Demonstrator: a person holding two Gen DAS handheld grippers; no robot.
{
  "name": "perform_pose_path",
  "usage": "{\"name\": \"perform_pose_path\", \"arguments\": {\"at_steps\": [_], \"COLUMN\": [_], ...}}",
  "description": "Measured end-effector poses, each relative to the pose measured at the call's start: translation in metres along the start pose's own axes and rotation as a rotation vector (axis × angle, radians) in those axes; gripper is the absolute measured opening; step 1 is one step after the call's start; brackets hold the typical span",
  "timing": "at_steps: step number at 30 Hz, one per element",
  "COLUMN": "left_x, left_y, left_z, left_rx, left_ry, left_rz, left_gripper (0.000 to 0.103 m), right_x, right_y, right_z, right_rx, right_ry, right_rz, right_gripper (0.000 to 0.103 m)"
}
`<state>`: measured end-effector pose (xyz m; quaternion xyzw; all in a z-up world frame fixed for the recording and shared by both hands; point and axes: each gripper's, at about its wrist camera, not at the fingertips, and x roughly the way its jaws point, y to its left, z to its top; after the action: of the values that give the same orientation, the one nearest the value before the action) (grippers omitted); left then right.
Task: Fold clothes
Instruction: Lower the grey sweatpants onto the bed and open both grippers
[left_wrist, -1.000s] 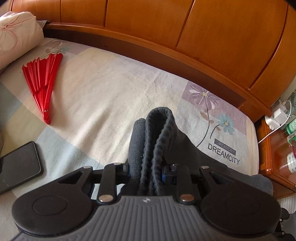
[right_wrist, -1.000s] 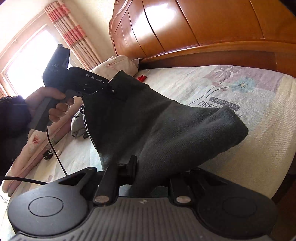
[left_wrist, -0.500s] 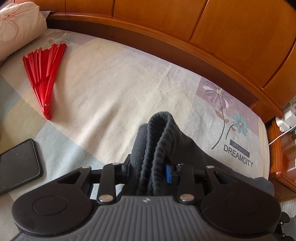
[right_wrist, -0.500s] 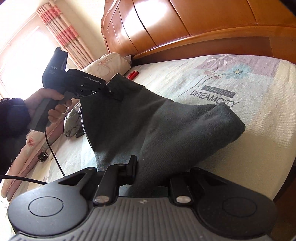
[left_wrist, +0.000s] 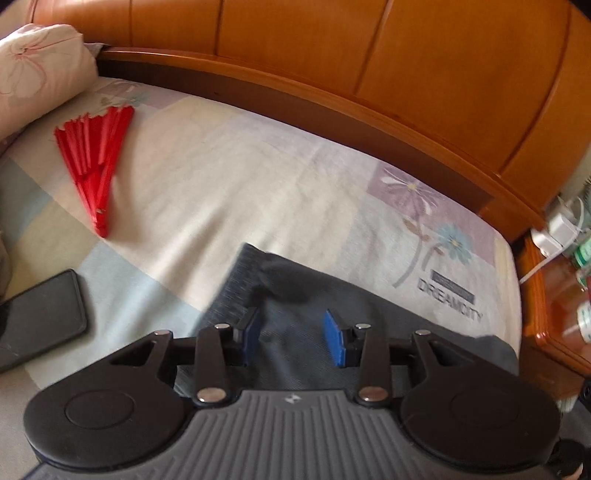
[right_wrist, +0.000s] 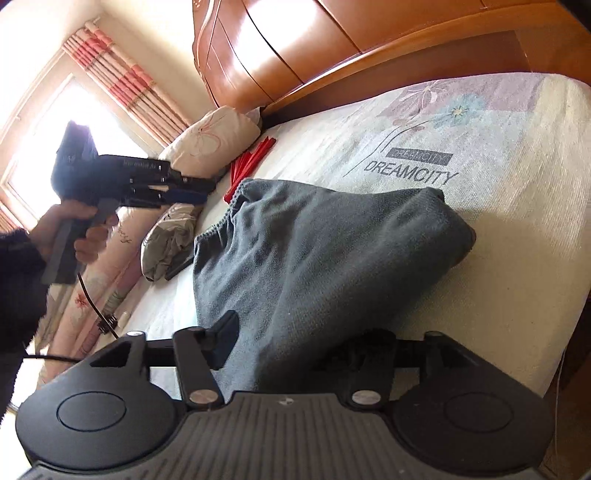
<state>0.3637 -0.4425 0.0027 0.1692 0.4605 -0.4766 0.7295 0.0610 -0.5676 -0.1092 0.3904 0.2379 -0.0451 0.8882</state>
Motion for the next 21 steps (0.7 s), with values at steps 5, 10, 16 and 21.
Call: {"name": "perform_pose_path", "arguments": {"at_steps": [5,10,16,21], "left_x": [0.010,0.028,0.020,0.013], "left_y": [-0.034,-0.038,-0.031,-0.032], "left_z": [-0.050,-0.081,-0.078,-0.076], "left_rx": [0.014,0.001,-0.036,-0.020], "left_ry": [0.026,0.053,0.032,-0.014], "left_rz": [-0.161,-0.180,-0.168,-0.164], "left_gripper": [0.042,0.044,0.045,0.050], "right_x": [-0.009,-0.006,-0.015,-0.031], "right_y": [-0.021,-0.026,-0.013,0.010], "right_z": [0.012,0.029,0.035,0.027], "right_rx": [0.088,0.053,-0.090,-0.264], "right_ry": [-0.040,-0.107,-0.173,-0.235], "right_rz": [0.025,0.000,-0.135,-0.218], "right_gripper": [0.070,0.070,0.070,0.080]}}
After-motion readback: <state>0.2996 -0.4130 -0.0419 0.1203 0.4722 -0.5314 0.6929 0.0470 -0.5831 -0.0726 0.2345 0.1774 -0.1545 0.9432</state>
